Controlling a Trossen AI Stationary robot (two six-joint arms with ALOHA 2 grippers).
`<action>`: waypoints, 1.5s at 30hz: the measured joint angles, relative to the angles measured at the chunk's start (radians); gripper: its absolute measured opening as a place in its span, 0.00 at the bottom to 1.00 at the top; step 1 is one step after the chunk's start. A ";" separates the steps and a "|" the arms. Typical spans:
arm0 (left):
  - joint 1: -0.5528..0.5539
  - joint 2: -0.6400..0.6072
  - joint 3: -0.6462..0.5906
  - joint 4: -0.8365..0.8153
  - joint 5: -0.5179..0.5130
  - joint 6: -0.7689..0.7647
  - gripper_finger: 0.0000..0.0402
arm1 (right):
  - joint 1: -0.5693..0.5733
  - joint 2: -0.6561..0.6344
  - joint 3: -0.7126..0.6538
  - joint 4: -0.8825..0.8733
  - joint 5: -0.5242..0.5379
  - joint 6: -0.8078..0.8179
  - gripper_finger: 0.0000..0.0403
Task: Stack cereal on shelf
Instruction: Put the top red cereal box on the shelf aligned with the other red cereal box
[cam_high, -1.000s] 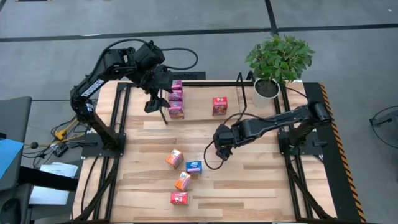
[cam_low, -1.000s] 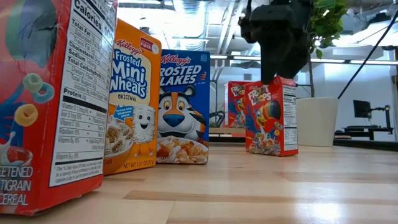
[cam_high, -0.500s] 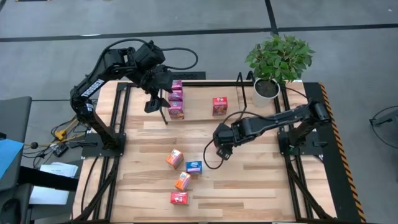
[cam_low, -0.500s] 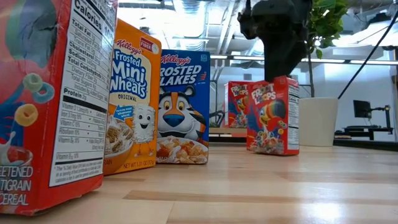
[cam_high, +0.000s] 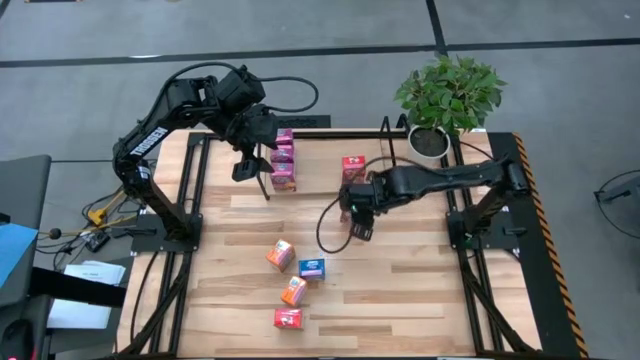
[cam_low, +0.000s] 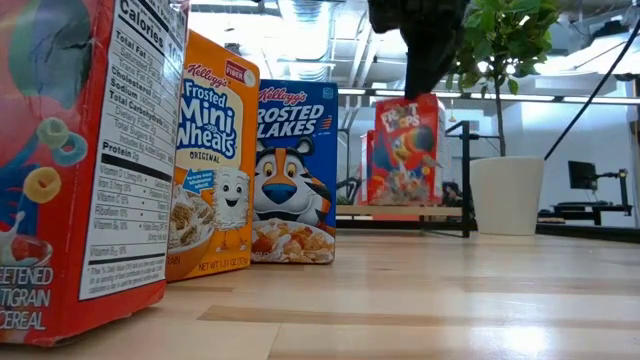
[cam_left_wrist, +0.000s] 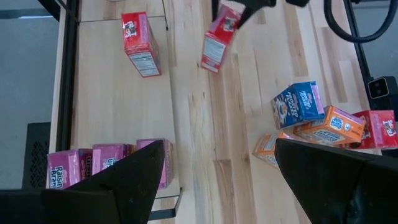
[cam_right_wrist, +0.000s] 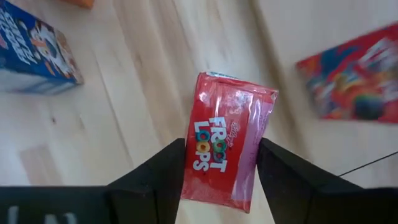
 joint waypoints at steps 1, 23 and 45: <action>0.000 0.000 0.000 0.000 0.000 0.000 0.74 | -0.013 0.000 0.016 -0.015 0.001 -0.042 0.52; 0.000 0.000 0.000 0.000 -0.021 -0.007 0.74 | -0.258 0.000 0.079 -0.060 -0.001 -0.608 0.49; 0.000 0.000 0.000 0.010 -0.022 -0.011 0.74 | -0.329 0.005 0.078 0.020 -0.046 -0.683 0.49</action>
